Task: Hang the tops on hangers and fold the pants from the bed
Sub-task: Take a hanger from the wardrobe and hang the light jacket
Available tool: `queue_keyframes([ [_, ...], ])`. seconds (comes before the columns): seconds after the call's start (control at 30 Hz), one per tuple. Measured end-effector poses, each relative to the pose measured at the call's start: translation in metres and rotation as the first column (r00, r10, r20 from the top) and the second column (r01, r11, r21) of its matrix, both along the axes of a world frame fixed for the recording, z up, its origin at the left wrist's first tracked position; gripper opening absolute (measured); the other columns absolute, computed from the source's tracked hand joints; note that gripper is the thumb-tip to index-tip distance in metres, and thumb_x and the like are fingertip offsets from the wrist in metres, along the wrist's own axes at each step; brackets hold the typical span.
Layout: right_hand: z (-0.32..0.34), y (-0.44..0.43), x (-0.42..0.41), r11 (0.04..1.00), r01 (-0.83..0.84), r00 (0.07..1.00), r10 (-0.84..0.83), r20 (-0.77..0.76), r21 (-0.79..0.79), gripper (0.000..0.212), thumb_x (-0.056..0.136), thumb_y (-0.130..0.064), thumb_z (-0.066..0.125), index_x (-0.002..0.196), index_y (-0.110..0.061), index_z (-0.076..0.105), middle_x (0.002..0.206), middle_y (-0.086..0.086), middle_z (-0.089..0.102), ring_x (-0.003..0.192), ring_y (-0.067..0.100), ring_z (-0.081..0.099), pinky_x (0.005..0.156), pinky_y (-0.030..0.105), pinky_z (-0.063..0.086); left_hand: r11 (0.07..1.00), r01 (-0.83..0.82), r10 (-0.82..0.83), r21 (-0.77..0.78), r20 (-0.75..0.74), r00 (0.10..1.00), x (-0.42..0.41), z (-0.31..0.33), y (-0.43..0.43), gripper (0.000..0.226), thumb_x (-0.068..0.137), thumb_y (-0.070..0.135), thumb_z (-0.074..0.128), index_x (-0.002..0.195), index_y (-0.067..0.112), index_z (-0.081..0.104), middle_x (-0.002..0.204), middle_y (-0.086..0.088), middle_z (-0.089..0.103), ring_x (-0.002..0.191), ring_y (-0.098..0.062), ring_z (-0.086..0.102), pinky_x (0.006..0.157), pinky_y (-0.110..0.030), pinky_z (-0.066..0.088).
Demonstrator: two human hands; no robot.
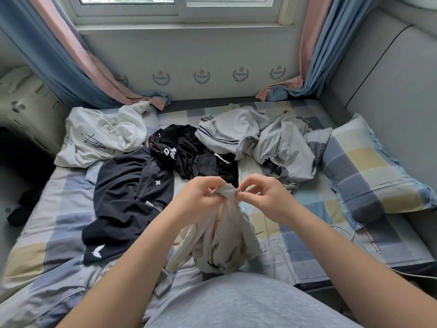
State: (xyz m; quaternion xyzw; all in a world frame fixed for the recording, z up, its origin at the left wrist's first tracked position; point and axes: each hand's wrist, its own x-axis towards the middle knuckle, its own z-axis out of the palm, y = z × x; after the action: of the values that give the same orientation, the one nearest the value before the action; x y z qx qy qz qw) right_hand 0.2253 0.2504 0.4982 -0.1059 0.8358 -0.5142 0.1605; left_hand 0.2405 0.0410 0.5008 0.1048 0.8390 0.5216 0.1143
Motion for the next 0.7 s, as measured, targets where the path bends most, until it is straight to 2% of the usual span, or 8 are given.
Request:
queue_keyframes([
  [0.07, 0.001, 0.002, 0.002, 0.999, -0.016, 1.0, 0.017, 0.02, -0.049, 0.005, 0.089, -0.015, 0.075, 0.087, -0.013, 0.07, 0.077, -0.003, 0.073, 0.068, 0.005, 0.065, 0.065, 0.014, 0.044, 1.0, 0.018, -0.018, -0.002, 0.013, 1.0, 0.002, -0.003, 0.001, 0.016, 0.089, 0.012, 0.068, 0.081, 0.026, 0.072, 0.054, 0.017, 0.048, 0.049, -0.004, 0.035, 0.048, -0.016, 0.028],
  [0.13, 0.002, 0.003, 0.004, 0.993, -0.003, 0.999, 0.009, 0.05, -0.118, 0.009, 0.092, -0.009, 0.069, 0.085, -0.014, 0.071, 0.085, 0.006, 0.076, 0.075, 0.012, 0.068, 0.069, 0.021, 0.051, 1.0, 0.028, -0.028, -0.007, 0.027, 0.999, 0.003, -0.005, 0.001, 0.01, 0.088, 0.018, 0.073, 0.079, 0.02, 0.07, 0.056, 0.017, 0.048, 0.05, -0.003, 0.037, 0.049, -0.017, 0.029],
  [0.2, 0.002, 0.004, 0.005, 0.99, 0.036, 0.997, -0.026, 0.071, -0.134, 0.018, 0.094, -0.007, 0.066, 0.081, -0.017, 0.07, 0.095, 0.014, 0.075, 0.08, 0.021, 0.069, 0.071, 0.027, 0.054, 0.999, 0.035, -0.035, -0.016, 0.044, 0.998, 0.004, -0.007, 0.002, 0.015, 0.088, 0.024, 0.075, 0.079, 0.014, 0.068, 0.058, 0.013, 0.049, 0.052, -0.006, 0.038, 0.051, -0.023, 0.03],
  [0.27, 0.0, 0.003, 0.006, 0.993, 0.063, 0.995, -0.055, 0.077, -0.099, 0.02, 0.094, -0.007, 0.065, 0.077, -0.017, 0.068, 0.096, 0.012, 0.075, 0.081, 0.021, 0.068, 0.068, 0.026, 0.054, 0.999, 0.045, -0.044, -0.016, 0.048, 0.998, 0.006, -0.008, 0.003, 0.023, 0.088, 0.028, 0.075, 0.078, 0.01, 0.066, 0.059, 0.008, 0.047, 0.053, -0.01, 0.036, 0.053, -0.026, 0.028],
  [0.37, -0.002, 0.003, 0.007, 0.991, 0.101, 0.989, -0.09, 0.118, -0.088, 0.02, 0.094, -0.005, 0.062, 0.075, -0.012, 0.066, 0.095, 0.002, 0.076, 0.079, 0.014, 0.068, 0.065, 0.025, 0.053, 0.999, 0.048, -0.048, 0.009, 0.021, 0.999, 0.009, -0.008, 0.006, 0.031, 0.09, 0.025, 0.074, 0.074, 0.004, 0.058, 0.057, 0.012, 0.042, 0.051, -0.009, 0.032, 0.05, -0.023, 0.028],
  [0.47, -0.002, 0.003, 0.007, 0.987, 0.126, 0.983, -0.11, 0.148, -0.098, 0.025, 0.094, -0.001, 0.059, 0.071, -0.012, 0.062, 0.099, 0.006, 0.076, 0.077, 0.014, 0.068, 0.065, 0.027, 0.053, 0.998, 0.058, -0.058, 0.021, -0.011, 0.998, 0.009, -0.007, 0.005, 0.034, 0.09, 0.021, 0.074, 0.071, 0.004, 0.053, 0.057, 0.014, 0.041, 0.051, -0.006, 0.032, 0.049, -0.018, 0.027],
  [0.6, -0.003, 0.003, 0.008, 0.98, 0.159, 0.975, -0.138, 0.173, -0.117, 0.025, 0.093, 0.003, 0.056, 0.071, -0.008, 0.058, 0.097, 0.006, 0.076, 0.072, 0.015, 0.067, 0.063, 0.027, 0.051, 0.996, 0.068, -0.068, 0.058, -0.004, 0.998, 0.012, -0.005, 0.002, 0.035, 0.088, 0.028, 0.074, 0.075, 0.0, 0.055, 0.061, 0.004, 0.04, 0.056, -0.014, 0.033, 0.054, -0.027, 0.027],
  [0.7, -0.005, 0.006, 0.008, 0.974, 0.177, 0.965, -0.143, 0.218, -0.143, 0.016, 0.095, -0.004, 0.061, 0.079, -0.004, 0.064, 0.098, 0.01, 0.076, 0.078, 0.019, 0.07, 0.067, 0.029, 0.052, 0.989, 0.044, -0.05, 0.142, 0.042, 0.998, 0.014, -0.002, 0.002, 0.037, 0.083, 0.033, 0.072, 0.079, -0.001, 0.057, 0.067, -0.005, 0.042, 0.063, -0.021, 0.034, 0.06, -0.038, 0.027],
])
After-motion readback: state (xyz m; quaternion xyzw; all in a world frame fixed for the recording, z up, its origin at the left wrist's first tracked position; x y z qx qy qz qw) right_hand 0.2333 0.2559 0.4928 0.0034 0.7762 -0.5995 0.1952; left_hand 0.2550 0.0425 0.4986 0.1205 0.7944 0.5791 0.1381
